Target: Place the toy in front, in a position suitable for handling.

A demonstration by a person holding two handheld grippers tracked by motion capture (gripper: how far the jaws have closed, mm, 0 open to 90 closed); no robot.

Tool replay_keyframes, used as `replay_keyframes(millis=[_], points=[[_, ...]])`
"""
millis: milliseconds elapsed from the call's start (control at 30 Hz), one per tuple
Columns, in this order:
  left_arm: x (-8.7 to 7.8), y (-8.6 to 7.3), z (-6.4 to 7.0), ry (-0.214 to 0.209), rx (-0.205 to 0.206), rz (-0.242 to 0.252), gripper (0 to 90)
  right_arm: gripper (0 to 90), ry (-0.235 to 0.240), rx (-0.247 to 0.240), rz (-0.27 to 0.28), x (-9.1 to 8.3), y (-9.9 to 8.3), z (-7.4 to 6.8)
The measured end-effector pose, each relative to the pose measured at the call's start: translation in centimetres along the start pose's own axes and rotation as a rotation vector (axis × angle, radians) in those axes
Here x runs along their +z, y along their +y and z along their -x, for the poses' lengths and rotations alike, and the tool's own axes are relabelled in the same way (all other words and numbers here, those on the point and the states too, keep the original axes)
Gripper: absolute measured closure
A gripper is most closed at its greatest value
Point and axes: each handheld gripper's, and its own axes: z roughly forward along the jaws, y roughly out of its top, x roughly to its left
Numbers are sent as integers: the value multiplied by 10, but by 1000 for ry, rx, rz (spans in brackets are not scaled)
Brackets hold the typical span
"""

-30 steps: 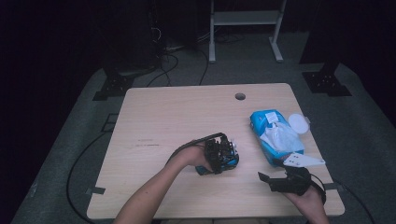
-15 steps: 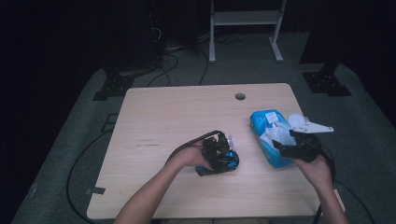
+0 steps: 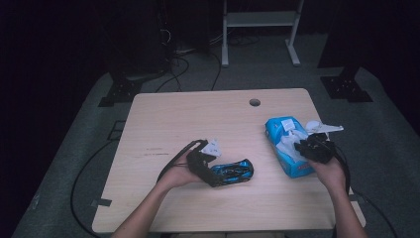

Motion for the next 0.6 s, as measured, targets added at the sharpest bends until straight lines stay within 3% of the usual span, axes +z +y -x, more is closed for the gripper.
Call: replay_keyframes(millis=[100, 200, 233, 267, 367, 433, 467, 533, 567, 600], points=[[-3, -12, -1, 16, -24, 17, 93, 869, -8, 11, -19, 0, 0, 1], [-6, -23, -2, 35, -26, 32, 91, 890, 13, 23, -14, 0, 1, 3], [-7, -26, -2, 43, -27, 42, 91, 894, 49, 35, 25, -7, 6, 2], [-8, -29, -3, 49, -24, 47, 91, 894, 49, 35, 25, -7, 6, 2], [-9, -37, -3, 51, -27, 65, 92, 895, 96, 30, 131, -32, 22, -4], [-9, -41, -3, 47, -29, 81, 91, 895, 125, -10, 197, -53, 34, -14], [-8, -42, -3, 47, -30, 81, 91, 894, 163, -31, 220, -64, 41, -22], [-7, -43, -2, 47, -29, 79, 90, 893, 193, -87, 242, -76, 47, -36], [-7, -43, -2, 49, -28, 81, 91, 893, 242, -133, 238, -84, 49, -54], [-7, -43, -1, 50, -23, 78, 91, 893, 242, -133, 238, -84, 49, -54]])
